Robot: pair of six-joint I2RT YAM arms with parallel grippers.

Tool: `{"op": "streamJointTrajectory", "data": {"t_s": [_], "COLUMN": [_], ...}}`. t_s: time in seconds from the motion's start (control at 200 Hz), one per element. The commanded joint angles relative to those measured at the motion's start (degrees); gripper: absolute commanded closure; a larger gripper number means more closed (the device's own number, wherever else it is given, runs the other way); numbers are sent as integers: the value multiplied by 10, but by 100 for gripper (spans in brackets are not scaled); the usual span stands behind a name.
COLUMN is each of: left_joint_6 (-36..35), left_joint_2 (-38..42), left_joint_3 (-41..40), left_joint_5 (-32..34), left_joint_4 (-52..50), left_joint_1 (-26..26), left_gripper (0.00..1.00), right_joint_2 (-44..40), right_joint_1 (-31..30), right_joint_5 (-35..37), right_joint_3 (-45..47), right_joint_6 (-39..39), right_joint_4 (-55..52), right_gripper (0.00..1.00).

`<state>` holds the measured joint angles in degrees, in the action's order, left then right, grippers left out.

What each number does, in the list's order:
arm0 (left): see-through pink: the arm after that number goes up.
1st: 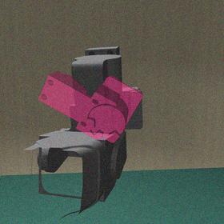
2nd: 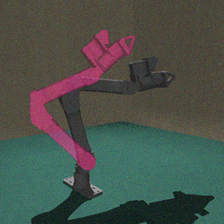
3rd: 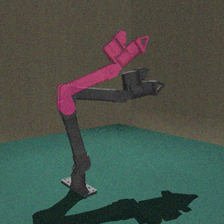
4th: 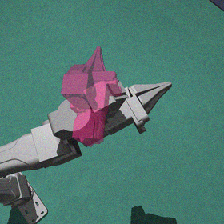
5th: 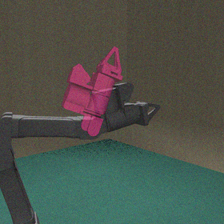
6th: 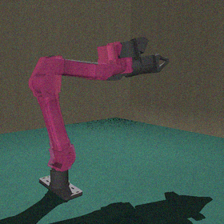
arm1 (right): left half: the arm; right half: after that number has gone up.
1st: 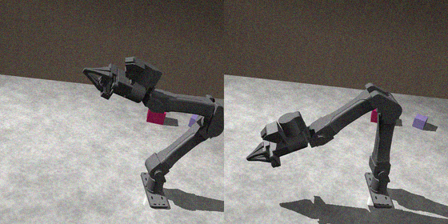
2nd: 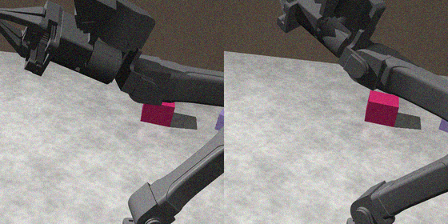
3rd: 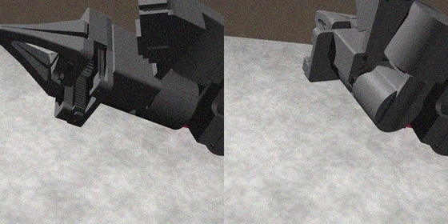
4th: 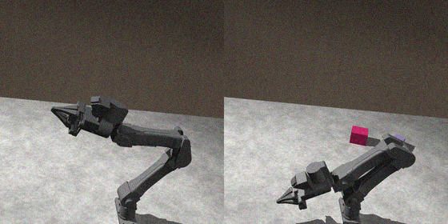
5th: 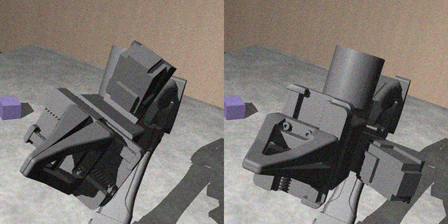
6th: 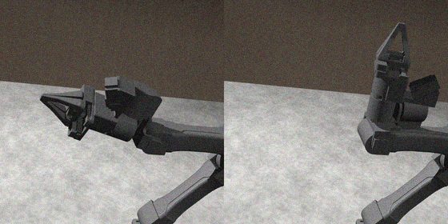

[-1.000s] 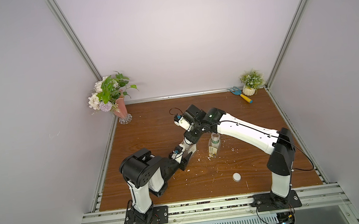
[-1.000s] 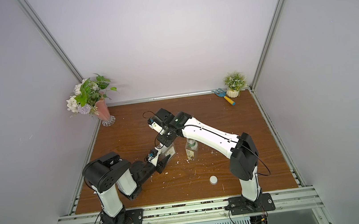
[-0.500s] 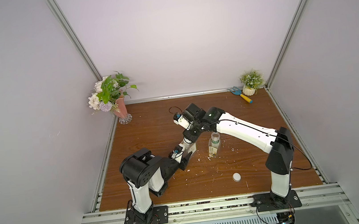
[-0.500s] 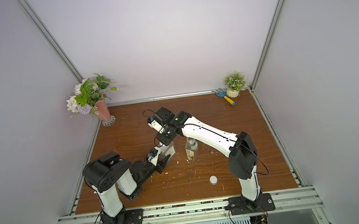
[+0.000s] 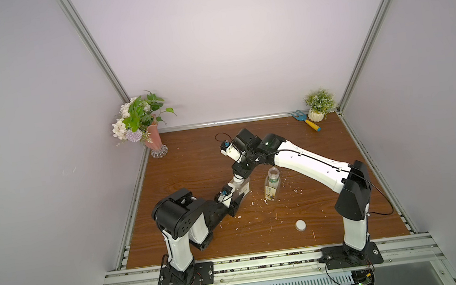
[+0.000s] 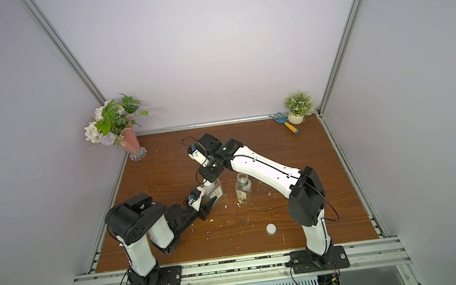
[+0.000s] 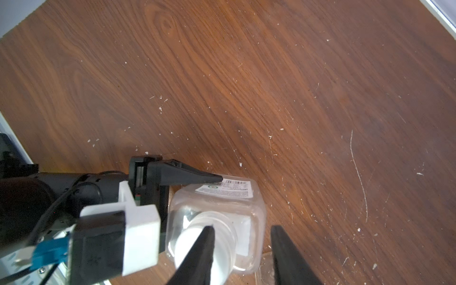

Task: Screw on the bottle caps
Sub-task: Screw the bottle cap onto the plastic bottle.

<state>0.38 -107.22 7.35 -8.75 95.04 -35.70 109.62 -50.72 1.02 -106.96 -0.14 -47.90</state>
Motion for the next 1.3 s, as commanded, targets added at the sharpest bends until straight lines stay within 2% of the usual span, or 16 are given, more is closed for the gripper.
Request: {"op": "streamJointTrajectory", "data": {"t_s": [0.0,0.13,0.29,0.686,0.996,1.296], "left_joint_6": [-11,-9,-8,-7,-3,-1], "left_joint_2": [-8,-4,-3,0,3,3], "left_joint_3": [2,2,3,2,1,1], "left_joint_5": [-3,-5,-8,-12,-21,-23], "left_joint_4": [26,25,24,22,22,20], "left_joint_1": [-8,-9,-9,-9,-8,-9], "left_gripper": [68,68,68,68,68,68], "right_joint_2": [-15,-39,-98,-206,-208,-182], "right_joint_1": [-10,-16,-17,-18,-9,2], "right_joint_5": [6,14,1,-69,-66,-83], "right_joint_3": [-8,25,110,255,325,313], "right_joint_6": [9,24,37,96,136,150], "right_joint_4": [-7,8,75,213,328,338], "right_gripper": [56,50,44,40,35,35]}}
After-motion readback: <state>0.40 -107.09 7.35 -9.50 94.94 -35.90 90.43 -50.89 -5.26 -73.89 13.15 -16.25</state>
